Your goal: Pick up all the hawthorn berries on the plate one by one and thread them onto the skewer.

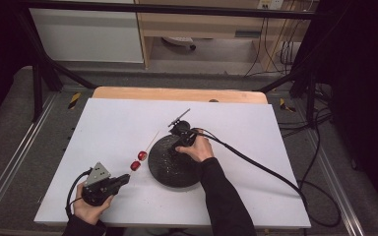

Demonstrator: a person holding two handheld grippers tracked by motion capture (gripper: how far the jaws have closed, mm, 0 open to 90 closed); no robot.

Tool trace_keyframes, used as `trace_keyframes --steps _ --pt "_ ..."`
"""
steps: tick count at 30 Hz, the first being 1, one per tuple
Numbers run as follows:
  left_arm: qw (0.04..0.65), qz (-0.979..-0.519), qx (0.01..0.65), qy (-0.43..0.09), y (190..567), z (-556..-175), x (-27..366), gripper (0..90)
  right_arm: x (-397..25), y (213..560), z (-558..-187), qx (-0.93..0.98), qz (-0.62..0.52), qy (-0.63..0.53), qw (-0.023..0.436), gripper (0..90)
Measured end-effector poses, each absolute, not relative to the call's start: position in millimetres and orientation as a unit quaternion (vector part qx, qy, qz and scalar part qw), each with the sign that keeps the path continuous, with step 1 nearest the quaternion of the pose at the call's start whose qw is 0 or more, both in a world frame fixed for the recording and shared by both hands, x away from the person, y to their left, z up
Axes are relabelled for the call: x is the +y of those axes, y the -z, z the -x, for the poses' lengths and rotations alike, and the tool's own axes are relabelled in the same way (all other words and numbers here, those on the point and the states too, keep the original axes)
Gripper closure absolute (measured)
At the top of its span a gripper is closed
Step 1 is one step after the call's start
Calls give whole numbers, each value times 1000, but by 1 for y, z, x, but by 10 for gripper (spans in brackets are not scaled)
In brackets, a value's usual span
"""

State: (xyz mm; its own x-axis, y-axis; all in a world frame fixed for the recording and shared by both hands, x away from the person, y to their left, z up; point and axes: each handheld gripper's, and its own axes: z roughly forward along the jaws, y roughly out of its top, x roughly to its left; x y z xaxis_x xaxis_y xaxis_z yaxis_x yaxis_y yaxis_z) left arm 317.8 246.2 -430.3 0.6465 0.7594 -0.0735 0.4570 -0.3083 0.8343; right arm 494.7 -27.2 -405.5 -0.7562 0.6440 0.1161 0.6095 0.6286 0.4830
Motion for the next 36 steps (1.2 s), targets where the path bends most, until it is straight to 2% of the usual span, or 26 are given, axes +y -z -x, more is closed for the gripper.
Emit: trace_keyframes --steps 18,27,36 --pt "444 -792 384 -168 430 -318 245 885 -24 415 -502 894 -368 -256 -6 609" --pt "445 -791 384 -169 430 -318 245 885 -25 413 -502 891 -375 -255 -5 619" --pt "445 -791 383 -170 430 -317 245 885 -29 397 -495 877 -388 -283 -12 621"
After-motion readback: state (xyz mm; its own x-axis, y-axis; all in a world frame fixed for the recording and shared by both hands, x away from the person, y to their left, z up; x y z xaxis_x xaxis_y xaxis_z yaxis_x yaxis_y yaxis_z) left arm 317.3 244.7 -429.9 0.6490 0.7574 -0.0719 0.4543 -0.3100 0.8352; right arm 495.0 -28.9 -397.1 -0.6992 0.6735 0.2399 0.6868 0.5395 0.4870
